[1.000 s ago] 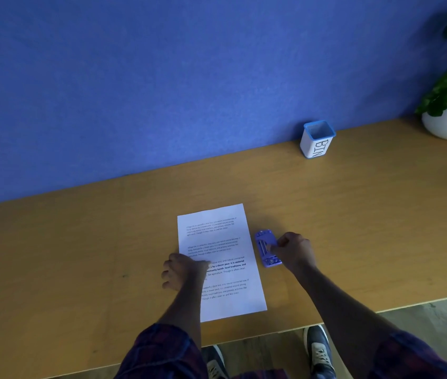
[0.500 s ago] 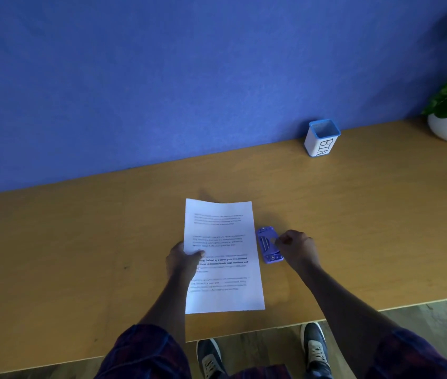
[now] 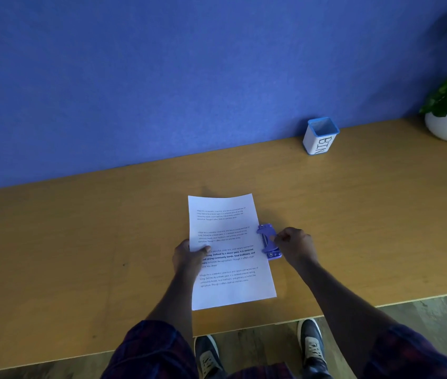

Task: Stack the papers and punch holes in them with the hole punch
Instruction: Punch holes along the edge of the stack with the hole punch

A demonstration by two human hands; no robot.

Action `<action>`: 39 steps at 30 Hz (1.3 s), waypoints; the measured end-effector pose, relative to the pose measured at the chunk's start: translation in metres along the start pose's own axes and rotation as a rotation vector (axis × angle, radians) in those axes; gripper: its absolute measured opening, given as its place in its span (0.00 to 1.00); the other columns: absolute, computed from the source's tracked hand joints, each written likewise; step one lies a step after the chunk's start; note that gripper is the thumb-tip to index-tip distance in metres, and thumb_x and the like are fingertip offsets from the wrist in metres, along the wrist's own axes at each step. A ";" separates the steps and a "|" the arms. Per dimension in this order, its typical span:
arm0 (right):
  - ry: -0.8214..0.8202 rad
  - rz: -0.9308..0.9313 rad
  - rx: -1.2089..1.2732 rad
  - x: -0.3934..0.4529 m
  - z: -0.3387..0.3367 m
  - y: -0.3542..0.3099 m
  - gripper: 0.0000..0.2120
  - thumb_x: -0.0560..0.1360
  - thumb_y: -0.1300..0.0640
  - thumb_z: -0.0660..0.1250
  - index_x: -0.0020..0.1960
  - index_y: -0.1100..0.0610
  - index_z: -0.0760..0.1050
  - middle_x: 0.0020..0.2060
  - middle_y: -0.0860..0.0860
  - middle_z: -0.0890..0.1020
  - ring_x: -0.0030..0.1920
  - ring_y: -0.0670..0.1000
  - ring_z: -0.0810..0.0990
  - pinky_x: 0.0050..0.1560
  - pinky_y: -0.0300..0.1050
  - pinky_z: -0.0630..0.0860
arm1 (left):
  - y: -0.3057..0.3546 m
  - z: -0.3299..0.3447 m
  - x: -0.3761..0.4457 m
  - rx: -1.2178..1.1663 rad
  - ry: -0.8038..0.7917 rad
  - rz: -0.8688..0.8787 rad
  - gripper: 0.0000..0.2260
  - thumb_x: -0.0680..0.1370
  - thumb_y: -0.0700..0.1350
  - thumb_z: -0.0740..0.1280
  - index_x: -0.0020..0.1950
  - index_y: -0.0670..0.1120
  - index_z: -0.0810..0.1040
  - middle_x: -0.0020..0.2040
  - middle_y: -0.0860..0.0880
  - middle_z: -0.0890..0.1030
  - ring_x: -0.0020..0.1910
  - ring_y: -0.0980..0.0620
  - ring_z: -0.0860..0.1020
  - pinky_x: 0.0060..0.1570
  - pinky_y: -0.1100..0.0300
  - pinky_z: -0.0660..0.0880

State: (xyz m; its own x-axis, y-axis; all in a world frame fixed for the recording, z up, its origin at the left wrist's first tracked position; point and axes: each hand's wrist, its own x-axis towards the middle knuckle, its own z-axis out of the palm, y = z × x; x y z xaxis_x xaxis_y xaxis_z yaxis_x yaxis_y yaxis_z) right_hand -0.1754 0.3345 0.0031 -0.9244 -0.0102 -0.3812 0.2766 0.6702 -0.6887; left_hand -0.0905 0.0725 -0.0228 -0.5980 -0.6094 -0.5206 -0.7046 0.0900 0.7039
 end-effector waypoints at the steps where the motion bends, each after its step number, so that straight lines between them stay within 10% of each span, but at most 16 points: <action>1: 0.001 0.000 0.001 0.000 0.000 0.000 0.06 0.72 0.53 0.71 0.36 0.52 0.79 0.33 0.48 0.83 0.38 0.55 0.82 0.40 0.48 0.78 | 0.001 0.001 -0.001 0.004 -0.001 0.001 0.14 0.67 0.47 0.80 0.51 0.47 0.84 0.45 0.52 0.87 0.45 0.47 0.86 0.51 0.47 0.84; 30: -0.104 0.106 -0.187 0.012 -0.003 -0.009 0.11 0.67 0.50 0.72 0.32 0.55 0.76 0.31 0.51 0.80 0.35 0.56 0.80 0.32 0.42 0.70 | 0.006 0.012 -0.005 0.006 0.033 0.015 0.09 0.72 0.48 0.77 0.49 0.50 0.83 0.43 0.53 0.86 0.41 0.51 0.84 0.42 0.58 0.80; 39: -0.093 0.136 -0.516 0.023 -0.011 -0.022 0.24 0.66 0.34 0.72 0.52 0.51 0.78 0.48 0.50 0.83 0.49 0.54 0.81 0.44 0.44 0.71 | 0.007 0.009 -0.001 0.053 -0.025 0.036 0.11 0.71 0.51 0.76 0.52 0.53 0.85 0.43 0.55 0.87 0.42 0.50 0.85 0.47 0.55 0.83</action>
State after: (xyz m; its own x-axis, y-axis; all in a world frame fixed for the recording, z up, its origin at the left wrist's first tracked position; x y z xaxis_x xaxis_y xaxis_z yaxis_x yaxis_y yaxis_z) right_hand -0.2057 0.3274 0.0159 -0.8555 0.0518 -0.5151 0.2053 0.9473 -0.2457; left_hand -0.0980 0.0806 -0.0221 -0.6322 -0.5850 -0.5081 -0.7015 0.1537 0.6959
